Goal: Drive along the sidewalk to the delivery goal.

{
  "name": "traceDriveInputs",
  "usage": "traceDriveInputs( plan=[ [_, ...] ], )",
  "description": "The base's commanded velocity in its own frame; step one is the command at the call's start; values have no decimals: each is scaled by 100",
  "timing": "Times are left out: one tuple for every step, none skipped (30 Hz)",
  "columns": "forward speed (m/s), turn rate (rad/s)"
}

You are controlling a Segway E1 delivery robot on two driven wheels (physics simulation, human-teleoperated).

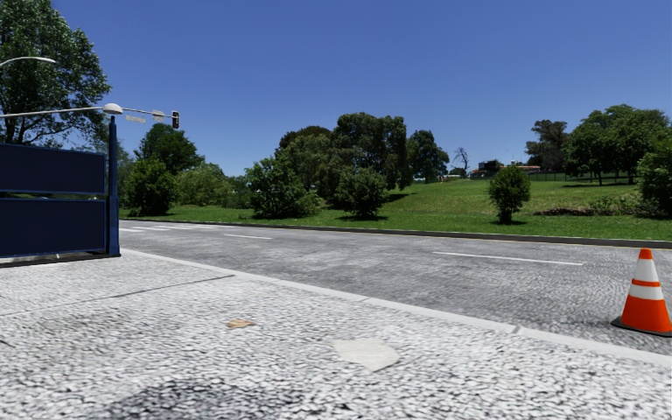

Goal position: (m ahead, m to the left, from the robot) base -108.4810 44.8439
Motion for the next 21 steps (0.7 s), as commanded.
traceDriveInputs(
  plan=[
    [0,0],
    [0,0],
    [0,0],
    [0,0],
    [0,0],
    [0,0],
    [0,0],
    [0,0],
    [0,0],
    [0,0],
    [0,0],
    [0,0],
    [0,0],
    [0,0],
    [0,0],
    [0,0],
    [0,0],
    [0,0],
    [0,0],
    [0,0],
    [0,0]
  ],
)
